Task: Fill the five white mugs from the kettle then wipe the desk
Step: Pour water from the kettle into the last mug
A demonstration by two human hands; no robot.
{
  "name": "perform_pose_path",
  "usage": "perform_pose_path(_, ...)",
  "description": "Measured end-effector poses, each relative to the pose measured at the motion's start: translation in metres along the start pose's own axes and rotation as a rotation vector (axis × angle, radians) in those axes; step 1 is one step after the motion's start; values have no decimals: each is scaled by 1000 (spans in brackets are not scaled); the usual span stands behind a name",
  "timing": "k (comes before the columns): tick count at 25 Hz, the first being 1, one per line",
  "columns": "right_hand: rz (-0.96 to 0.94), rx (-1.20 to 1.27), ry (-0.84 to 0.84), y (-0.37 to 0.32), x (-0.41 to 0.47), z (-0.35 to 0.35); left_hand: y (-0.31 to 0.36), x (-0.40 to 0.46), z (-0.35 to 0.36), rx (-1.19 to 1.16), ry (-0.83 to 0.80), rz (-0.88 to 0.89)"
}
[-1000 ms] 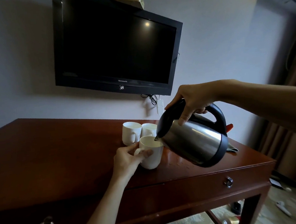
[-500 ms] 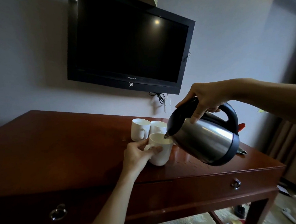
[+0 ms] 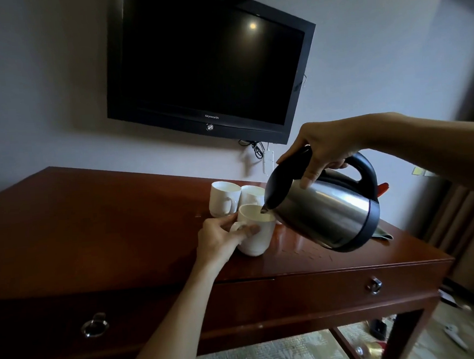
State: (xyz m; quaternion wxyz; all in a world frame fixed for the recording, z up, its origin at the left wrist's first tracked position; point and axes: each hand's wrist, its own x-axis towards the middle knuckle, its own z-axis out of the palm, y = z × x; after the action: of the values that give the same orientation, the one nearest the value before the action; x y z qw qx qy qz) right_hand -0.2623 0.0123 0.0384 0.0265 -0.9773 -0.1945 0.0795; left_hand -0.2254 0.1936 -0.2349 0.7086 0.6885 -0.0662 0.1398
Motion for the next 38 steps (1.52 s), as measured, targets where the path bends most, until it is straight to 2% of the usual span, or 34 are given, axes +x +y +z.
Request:
perform_pose_path(10, -19, -76, -10, -16, 3, 0, 2, -1, 0, -7, -9, -13)
perform_pose_path(38, -8, -61, -27, -10, 4, -1, 1, 1, 0, -2, -23, -3)
